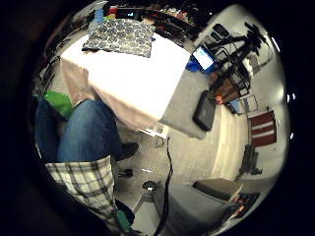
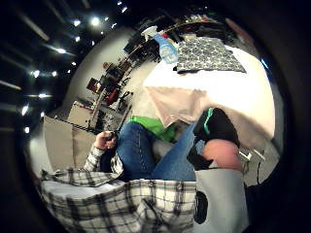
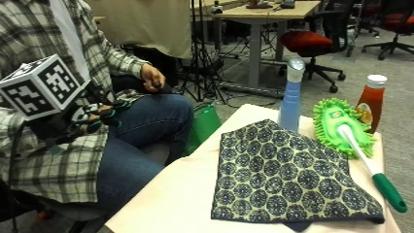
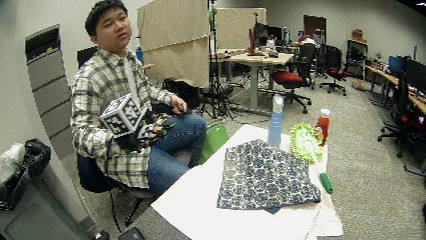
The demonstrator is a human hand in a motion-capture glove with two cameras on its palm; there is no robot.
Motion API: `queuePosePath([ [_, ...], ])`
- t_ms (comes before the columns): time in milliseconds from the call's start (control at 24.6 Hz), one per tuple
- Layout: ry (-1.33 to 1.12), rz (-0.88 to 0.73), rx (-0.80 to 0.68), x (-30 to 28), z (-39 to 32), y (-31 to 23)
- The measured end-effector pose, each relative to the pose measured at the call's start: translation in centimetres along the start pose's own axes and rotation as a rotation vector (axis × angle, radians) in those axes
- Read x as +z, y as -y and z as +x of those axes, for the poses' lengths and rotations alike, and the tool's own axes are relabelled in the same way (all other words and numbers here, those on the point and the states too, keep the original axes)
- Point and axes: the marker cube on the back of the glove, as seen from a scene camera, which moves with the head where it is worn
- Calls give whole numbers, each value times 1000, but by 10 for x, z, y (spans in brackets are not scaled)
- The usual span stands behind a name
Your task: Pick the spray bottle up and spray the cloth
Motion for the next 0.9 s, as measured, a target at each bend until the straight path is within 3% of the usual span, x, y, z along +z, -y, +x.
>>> queuePosePath([
  [407, 12, -59, 96, 26, -2, -94],
  [895, 79, -221, 162, 64, -6, -139],
])
